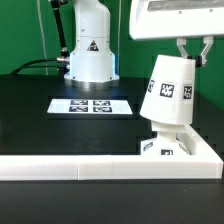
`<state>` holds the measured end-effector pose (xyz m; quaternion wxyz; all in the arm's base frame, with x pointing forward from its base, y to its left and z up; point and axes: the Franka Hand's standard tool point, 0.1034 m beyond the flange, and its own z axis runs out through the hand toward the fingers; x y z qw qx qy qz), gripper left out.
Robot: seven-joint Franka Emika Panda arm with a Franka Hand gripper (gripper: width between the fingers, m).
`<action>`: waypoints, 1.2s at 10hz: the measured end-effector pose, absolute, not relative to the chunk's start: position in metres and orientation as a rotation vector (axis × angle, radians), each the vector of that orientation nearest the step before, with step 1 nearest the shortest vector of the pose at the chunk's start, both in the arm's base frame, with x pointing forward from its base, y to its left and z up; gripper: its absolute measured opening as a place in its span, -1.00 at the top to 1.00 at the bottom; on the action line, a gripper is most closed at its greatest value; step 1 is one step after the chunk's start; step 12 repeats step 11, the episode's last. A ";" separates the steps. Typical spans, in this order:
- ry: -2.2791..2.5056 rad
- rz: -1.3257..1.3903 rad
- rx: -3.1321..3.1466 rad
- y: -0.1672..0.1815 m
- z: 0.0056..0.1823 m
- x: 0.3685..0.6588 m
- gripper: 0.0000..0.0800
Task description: Assemble lamp
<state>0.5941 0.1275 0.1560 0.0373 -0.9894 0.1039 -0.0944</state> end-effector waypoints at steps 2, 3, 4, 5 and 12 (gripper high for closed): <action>0.318 -0.283 -3.042 0.121 0.155 0.591 0.30; 0.317 -0.285 -3.042 0.118 0.157 0.592 -0.03; 0.324 -0.282 -3.042 0.114 0.159 0.591 -0.03; 0.337 -0.272 -3.043 0.108 0.164 0.586 -0.49; 0.545 -0.297 -3.004 0.129 0.183 0.563 -0.75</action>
Offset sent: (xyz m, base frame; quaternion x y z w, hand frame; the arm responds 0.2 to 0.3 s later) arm -0.0148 -0.0224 0.0109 -0.0196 -0.0259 -0.0106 0.9994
